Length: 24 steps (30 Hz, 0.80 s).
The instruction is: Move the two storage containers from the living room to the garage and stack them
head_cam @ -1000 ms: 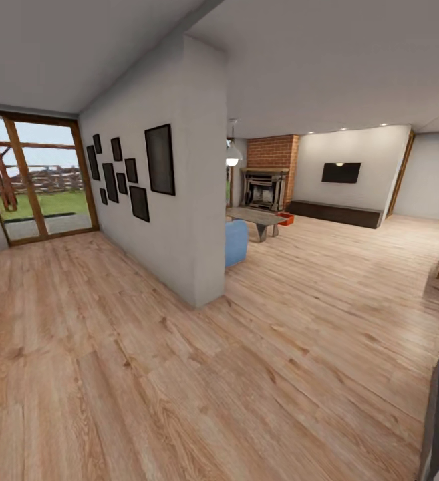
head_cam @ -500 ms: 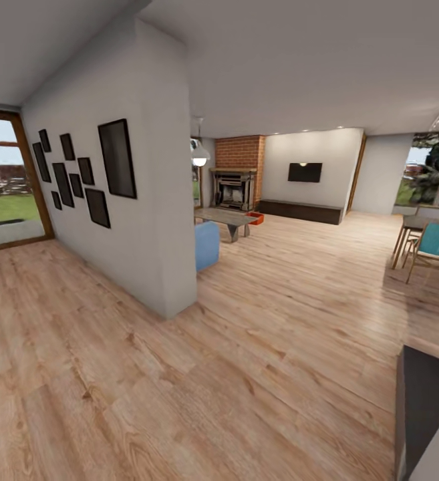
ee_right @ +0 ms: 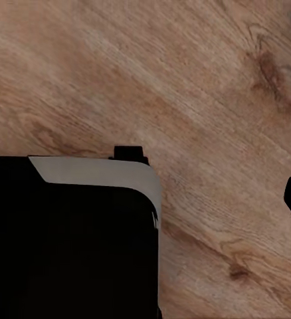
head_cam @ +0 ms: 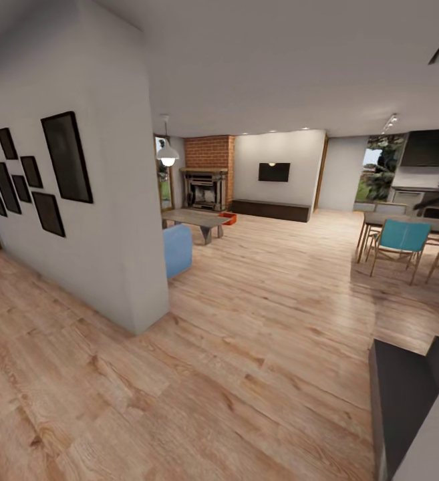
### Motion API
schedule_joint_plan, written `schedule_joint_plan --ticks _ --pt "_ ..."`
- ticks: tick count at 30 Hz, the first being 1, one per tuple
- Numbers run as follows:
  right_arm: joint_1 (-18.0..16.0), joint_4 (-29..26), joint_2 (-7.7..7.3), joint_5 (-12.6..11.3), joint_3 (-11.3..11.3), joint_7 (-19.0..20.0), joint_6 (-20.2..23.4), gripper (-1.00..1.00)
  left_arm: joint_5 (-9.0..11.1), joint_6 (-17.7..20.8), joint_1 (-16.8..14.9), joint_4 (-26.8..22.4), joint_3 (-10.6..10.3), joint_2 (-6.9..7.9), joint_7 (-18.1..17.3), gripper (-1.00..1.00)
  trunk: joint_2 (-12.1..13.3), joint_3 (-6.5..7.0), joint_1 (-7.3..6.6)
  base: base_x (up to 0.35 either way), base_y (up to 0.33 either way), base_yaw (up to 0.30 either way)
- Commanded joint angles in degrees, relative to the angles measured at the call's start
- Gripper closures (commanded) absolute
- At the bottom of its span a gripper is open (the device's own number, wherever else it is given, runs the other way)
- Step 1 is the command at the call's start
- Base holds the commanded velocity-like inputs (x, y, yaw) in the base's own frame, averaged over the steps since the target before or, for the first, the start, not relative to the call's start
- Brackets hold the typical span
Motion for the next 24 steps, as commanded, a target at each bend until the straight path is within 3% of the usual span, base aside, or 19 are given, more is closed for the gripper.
schedule_joint_plan --ticks 1,4,6,11,24 --pt "-0.1 0.2 -0.01 -0.4 0.5 -0.1 -0.3 -1.0 0.4 0.2 0.0 0.0 0.1 0.02 -0.2 -1.0 0.0 -0.07 0.03 0.324 0.0 -0.044" --pt "-0.1 0.2 -0.07 -0.3 0.6 -0.1 -0.3 -1.0 0.4 0.2 0.0 0.0 0.1 0.02 -0.2 -1.0 0.0 -0.07 0.03 0.324 0.0 -0.025" --pt "-0.1 0.2 -0.02 2.3 2.8 -0.2 -0.5 -1.0 0.4 0.2 0.0 0.0 0.1 -0.1 -0.1 -1.0 0.0 -0.07 0.03 0.324 0.0 -0.003" --pt "-0.1 0.2 0.12 4.0 4.5 -0.3 -0.5 -1.0 0.4 0.2 0.0 0.0 0.1 -0.21 -0.1 -1.0 0.0 -0.07 0.03 0.324 0.0 -0.001" --pt "-0.1 0.2 0.18 4.1 4.6 -0.4 -0.6 -1.0 0.4 0.2 0.0 0.1 0.1 -0.17 -0.1 -1.0 0.0 -0.07 0.03 0.324 0.0 0.0"
